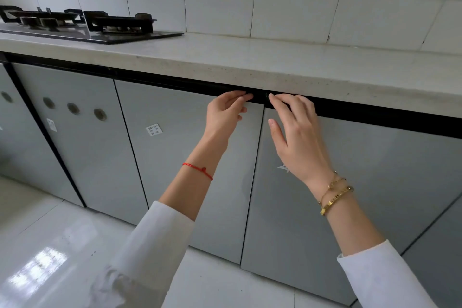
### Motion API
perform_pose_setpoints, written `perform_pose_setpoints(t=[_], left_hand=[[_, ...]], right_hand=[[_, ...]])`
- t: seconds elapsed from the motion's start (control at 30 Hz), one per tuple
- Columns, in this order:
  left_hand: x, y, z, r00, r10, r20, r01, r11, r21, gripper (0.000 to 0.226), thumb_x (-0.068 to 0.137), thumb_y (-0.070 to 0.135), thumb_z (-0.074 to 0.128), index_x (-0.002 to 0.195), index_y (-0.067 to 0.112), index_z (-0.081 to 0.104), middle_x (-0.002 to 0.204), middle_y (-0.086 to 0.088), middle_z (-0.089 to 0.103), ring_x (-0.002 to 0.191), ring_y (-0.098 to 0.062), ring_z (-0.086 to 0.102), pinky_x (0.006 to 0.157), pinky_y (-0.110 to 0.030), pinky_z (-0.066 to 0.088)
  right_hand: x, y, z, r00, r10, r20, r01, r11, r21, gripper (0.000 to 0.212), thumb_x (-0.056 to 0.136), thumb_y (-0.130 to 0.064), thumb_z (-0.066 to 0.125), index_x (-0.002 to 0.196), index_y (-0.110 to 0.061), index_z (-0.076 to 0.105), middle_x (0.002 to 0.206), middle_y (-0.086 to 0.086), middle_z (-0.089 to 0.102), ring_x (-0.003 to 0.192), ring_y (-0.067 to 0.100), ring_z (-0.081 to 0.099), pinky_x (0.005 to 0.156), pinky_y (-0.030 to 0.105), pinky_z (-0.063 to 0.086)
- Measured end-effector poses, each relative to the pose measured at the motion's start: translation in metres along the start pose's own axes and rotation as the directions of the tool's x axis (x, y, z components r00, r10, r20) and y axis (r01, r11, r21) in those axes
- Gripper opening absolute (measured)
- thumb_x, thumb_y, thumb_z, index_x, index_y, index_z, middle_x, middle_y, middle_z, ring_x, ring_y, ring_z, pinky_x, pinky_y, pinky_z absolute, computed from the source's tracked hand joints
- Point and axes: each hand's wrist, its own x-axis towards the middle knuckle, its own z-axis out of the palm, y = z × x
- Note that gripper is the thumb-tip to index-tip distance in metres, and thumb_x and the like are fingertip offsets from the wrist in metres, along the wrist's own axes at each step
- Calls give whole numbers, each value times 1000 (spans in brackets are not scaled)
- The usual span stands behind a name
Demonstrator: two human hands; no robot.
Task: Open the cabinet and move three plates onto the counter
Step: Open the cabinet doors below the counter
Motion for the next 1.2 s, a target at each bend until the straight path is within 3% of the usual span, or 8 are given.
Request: perform_pose_setpoints(t=[0.17, 0.5, 0.67, 0.73, 0.83, 1.0, 1.1, 1.2], left_hand=[[-9, 3, -3, 996, -42, 77, 49, 995, -91, 32, 97, 3, 49, 128, 4, 56, 118, 0, 68, 83, -5, 59, 74, -19, 46], [-53, 13, -33, 998, -4, 65, 13, 989, -151, 23, 96, 1, 52, 113, 14, 61, 105, 7, 72, 84, -5, 63, 76, -19, 48], [-84, 23, -59, 996, 24, 83, -13, 992, -129, 25, 94, 2, 55, 113, 18, 61, 106, 6, 73, 92, -8, 64, 83, -25, 49], [-95, 27, -69, 996, 43, 84, -36, 996, -83, 25, 94, 2, 56, 113, 18, 62, 103, 6, 73, 95, -9, 63, 85, -26, 49], [-111, 28, -81, 991, 136, 11, -137, 987, 89, 30, 94, -1, 53, 118, 14, 62, 101, 5, 71, 91, -9, 63, 80, -23, 51], [-144, 15, -90, 897, 439, -56, -348, 779, 522, 34, 91, 18, 63, 124, 19, 55, 112, 9, 59, 100, -6, 59, 82, -21, 53], [-162, 4, -93, 863, 504, -26, -371, 671, 642, 56, 84, 27, 72, 134, 16, 49, 127, 2, 52, 113, -14, 54, 94, -32, 51], [-177, -2, -100, 832, 550, -74, -357, 632, 688, 67, 81, 24, 76, 139, 11, 45, 134, -6, 49, 118, -23, 53, 98, -41, 50]], right_hand=[[-1, -1, -2, 1000, -2, 19, 2, 1000, 10, 46, 98, -21, 45, 142, -8, 43, 138, 7, 49, 128, 28, 40, 112, 37, 33], [-13, -23, -7, 993, -26, 112, 3, 980, 199, 49, 101, -15, 38, 149, -11, 30, 150, 3, 40, 140, 19, 31, 119, 32, 25], [-30, -42, -9, 994, -61, 90, 24, 929, 368, 48, 101, -16, 40, 149, -17, 32, 147, 1, 42, 141, 8, 29, 117, 19, 23], [-36, -50, -10, 993, -73, 91, 31, 916, 400, 50, 101, -18, 41, 150, -21, 30, 149, -1, 39, 141, 2, 25, 113, 7, 17], [-44, -65, -10, 993, -89, 77, 45, 891, 453, 51, 101, -18, 42, 150, -22, 30, 150, -1, 37, 143, 6, 26, 112, 5, 17], [-52, -88, -10, 992, -111, 62, 63, 852, 519, 51, 101, -21, 41, 151, -24, 28, 154, -10, 31, 146, 4, 20, 117, 16, 19], [-55, -103, -11, 988, -142, 66, 85, 843, 531, 51, 101, -25, 40, 151, -29, 27, 157, -12, 26, 147, 1, 17, 117, 12, 16], [-58, -123, -12, 975, -213, 63, 144, 825, 546, 52, 101, -27, 41, 151, -28, 26, 159, -11, 23, 148, 1, 15, 118, 13, 16]])
